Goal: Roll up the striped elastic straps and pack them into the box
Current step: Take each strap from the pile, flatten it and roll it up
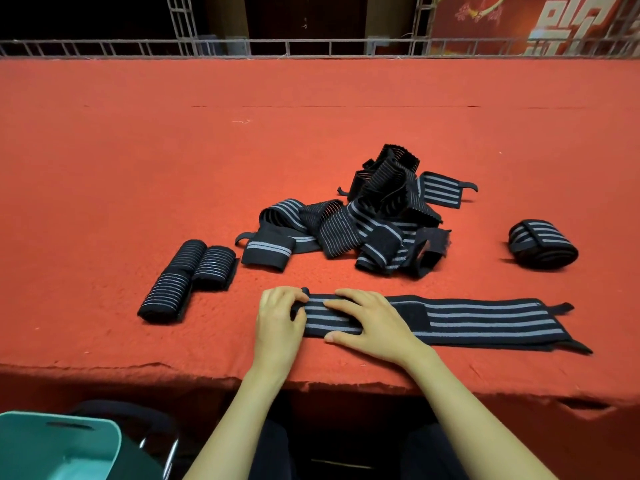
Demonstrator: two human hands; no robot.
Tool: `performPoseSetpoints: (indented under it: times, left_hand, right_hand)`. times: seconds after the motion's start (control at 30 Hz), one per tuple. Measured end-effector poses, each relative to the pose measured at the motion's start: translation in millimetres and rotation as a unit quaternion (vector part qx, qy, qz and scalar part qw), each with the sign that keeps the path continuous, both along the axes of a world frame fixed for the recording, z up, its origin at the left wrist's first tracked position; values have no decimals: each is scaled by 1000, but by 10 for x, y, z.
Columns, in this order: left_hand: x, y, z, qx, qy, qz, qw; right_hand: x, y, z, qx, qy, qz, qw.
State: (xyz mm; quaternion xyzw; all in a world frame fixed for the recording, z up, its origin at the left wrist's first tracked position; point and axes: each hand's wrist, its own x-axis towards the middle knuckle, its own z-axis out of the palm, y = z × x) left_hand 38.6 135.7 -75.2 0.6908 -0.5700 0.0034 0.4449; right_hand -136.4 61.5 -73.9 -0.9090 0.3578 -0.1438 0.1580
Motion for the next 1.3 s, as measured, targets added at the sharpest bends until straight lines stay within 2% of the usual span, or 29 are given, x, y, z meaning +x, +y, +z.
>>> performPoseSetpoints:
  times: [0.1, 0.2, 0.27, 0.4, 0.63, 0.77, 0.9, 1.03, 1.2, 1.3]
  left_hand:
    - [-87, 4, -13, 34, 2, -48, 998]
    - [-72, 54, 65, 48, 47, -61, 996]
    - [-22, 60, 118, 87, 89, -59, 991]
    - [39, 45, 146, 107, 152, -15, 982]
    - [-26, 12, 180, 177, 153, 57, 971]
    - [-171, -20, 289, 190, 91, 71, 975]
    - [-361, -45, 210, 86, 29, 10, 996]
    - [-490, -33, 68, 29, -3, -62, 998]
    - [-590, -30, 80, 54, 65, -148, 985]
    - [-535, -47, 172, 76, 143, -169, 972]
  right_hand:
    - [-10, -5, -29, 2, -11, -2, 1000]
    - [-17, -15, -33, 11, -16, -5, 1000]
    - [-22, -12, -16, 12, -15, -6, 1000]
    - [-22, 3, -6, 15, -10, -4, 1000]
    - [-36, 2, -31, 17, -14, -5, 1000]
    - [-151, -10, 38, 42, -8, -6, 999]
    - [-386, -45, 56, 47, 2, -34, 998]
    - [-511, -53, 27, 60, -10, -53, 997]
    - [-501, -38, -37, 40, -47, -69, 996]
    - [-494, -36, -75, 36, -45, -71, 996]
